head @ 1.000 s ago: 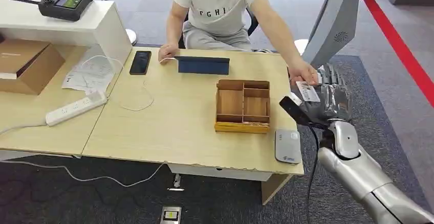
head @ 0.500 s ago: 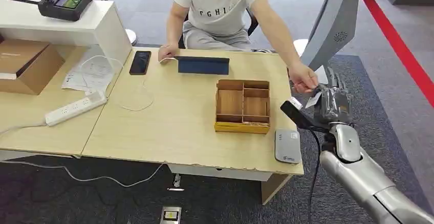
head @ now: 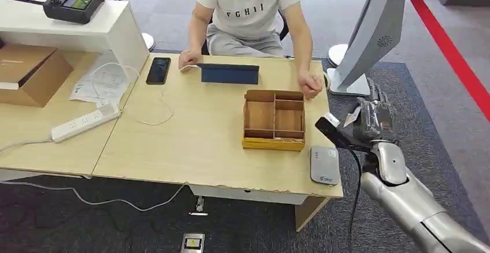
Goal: Pass the card to the sensor for recognition and then transmit it.
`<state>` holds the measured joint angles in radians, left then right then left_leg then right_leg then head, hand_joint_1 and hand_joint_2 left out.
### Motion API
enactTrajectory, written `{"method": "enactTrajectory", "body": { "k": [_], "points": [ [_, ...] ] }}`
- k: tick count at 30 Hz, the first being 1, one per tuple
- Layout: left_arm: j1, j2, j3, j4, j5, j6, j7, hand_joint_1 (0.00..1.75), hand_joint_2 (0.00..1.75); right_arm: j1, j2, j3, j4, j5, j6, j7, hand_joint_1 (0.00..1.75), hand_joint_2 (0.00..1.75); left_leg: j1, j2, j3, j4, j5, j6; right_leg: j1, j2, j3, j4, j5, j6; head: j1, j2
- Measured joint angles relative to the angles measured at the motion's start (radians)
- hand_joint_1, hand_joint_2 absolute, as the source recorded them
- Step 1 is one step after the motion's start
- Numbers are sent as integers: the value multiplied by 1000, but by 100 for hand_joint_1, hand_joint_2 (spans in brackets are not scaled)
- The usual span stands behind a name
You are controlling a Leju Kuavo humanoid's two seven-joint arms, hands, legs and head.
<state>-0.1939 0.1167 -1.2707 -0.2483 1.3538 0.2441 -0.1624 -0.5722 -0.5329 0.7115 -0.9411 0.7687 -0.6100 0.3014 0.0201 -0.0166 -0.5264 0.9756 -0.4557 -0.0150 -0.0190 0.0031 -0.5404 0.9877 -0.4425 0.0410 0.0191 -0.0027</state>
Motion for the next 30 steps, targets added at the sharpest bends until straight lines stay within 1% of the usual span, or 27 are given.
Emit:
{"method": "enactTrajectory", "body": {
  "k": [5, 8, 9, 11, 16, 24, 30],
  "points": [
    [-7, 3, 2, 0, -11, 24, -52, 0, 0, 33, 0, 0, 0, -34, 2, 0, 175, 175, 0, 0, 0, 0, 0, 0, 0, 0, 0, 0, 0, 0, 0, 0],
    [-16, 6, 3, 0, -13, 28, -70, 0, 0, 59, 0, 0, 0, -57, -2, -6, 175, 175, 0, 0, 0, 0, 0, 0, 0, 0, 0, 0, 0, 0, 0, 0],
    [-18, 9, 3, 0, -13, 28, -72, 0, 175, 66, 0, -1, 1, -60, -4, -8, 175, 175, 0, 0, 0, 0, 0, 0, 0, 0, 0, 0, 0, 0, 0, 0],
    [-21, 10, 4, 0, -13, 28, -74, 0, 175, 77, 0, -1, 1, -63, -6, -10, 175, 175, 0, 0, 0, 0, 0, 0, 0, 0, 0, 0, 0, 0, 0, 0],
    [-25, 14, 12, 0, -7, 23, -104, 0, 175, 98, 2, 0, 6, -77, -10, -21, 175, 175, 0, 0, 0, 0, 0, 0, 0, 0, 0, 0, 0, 0, 0, 0],
    [-29, 18, 29, 0, -20, 32, -106, 0, 175, 137, 21, 8, 56, -119, -22, -53, 175, 175, 0, 0, 0, 0, 0, 0, 0, 0, 0, 0, 0, 0, 0, 0],
    [-29, 19, 38, 0, -20, 34, -106, 0, 175, 143, 30, 8, 79, -121, -24, -56, 175, 175, 0, 0, 0, 0, 0, 0, 0, 0, 0, 0, 0, 0, 0, 0]
  ]
}}
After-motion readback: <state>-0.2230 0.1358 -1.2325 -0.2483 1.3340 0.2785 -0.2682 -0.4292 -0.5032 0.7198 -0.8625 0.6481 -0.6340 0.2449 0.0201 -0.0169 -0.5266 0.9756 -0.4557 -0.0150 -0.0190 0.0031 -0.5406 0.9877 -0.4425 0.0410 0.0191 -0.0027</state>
